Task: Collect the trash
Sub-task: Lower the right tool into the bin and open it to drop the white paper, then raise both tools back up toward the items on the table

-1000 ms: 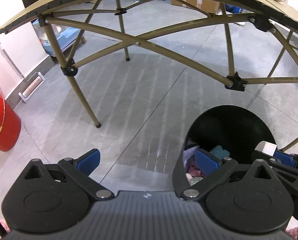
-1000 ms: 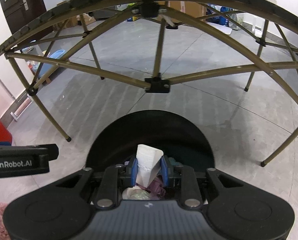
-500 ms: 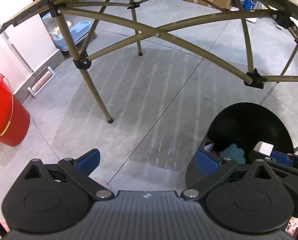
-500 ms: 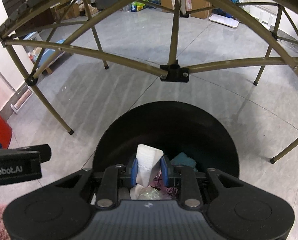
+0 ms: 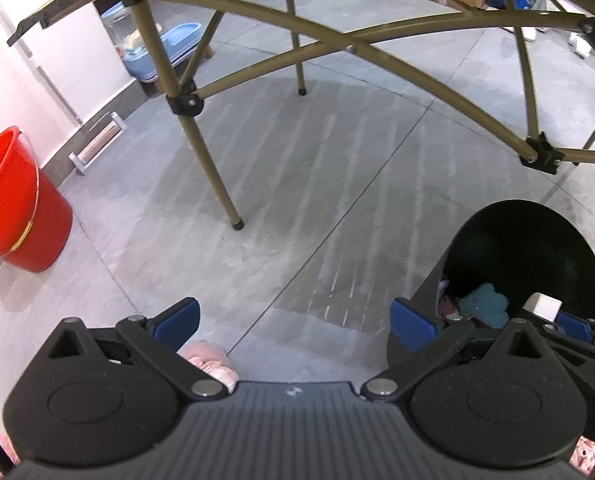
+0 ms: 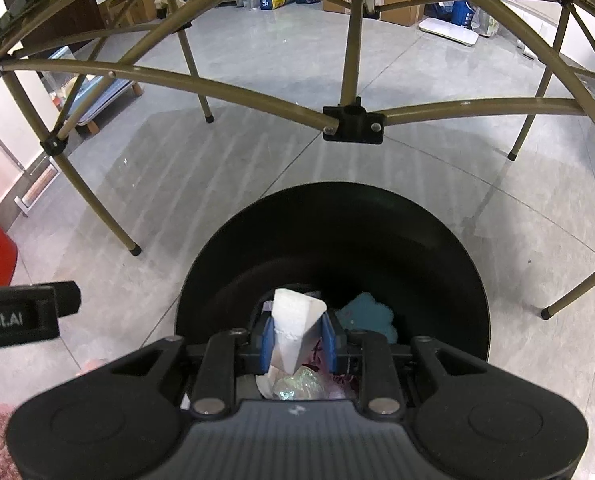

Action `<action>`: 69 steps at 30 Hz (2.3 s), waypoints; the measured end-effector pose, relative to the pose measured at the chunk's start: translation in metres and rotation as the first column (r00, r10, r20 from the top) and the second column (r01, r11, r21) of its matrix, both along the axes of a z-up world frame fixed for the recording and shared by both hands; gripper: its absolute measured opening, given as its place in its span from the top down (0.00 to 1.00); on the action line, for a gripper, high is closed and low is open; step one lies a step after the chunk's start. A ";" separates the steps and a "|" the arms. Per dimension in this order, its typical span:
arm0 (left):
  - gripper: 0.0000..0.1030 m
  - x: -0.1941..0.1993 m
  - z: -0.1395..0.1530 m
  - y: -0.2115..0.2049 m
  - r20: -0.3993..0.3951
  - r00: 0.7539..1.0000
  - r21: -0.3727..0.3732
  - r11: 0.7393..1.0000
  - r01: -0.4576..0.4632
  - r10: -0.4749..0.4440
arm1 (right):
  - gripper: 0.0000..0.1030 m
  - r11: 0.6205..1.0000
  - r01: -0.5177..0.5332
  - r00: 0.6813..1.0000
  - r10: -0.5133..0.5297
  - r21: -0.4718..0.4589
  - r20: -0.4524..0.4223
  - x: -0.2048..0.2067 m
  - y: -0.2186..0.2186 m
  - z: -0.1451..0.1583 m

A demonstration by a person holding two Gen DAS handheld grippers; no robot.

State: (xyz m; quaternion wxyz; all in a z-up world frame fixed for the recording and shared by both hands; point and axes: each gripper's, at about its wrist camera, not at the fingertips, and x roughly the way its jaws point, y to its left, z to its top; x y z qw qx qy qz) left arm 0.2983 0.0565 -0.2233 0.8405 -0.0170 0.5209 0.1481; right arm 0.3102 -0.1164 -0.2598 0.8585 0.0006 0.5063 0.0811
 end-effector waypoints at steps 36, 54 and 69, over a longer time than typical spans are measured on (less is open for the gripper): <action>0.00 0.000 -0.004 0.000 -0.028 0.999 -0.010 1.000 -0.017 0.017 | 0.07 0.997 0.059 0.997 -0.062 -0.051 -0.053 0.006 0.001 -0.017; 0.00 -0.003 0.006 -0.002 0.019 1.000 -0.021 1.000 -0.014 0.015 | 0.07 0.997 0.056 0.998 -0.057 -0.047 -0.027 0.003 0.002 -0.007; 0.00 -0.012 0.042 -0.003 0.191 0.982 -0.013 1.000 0.012 -0.010 | 0.07 0.998 0.059 0.988 -0.055 -0.025 0.144 -0.007 -0.005 0.048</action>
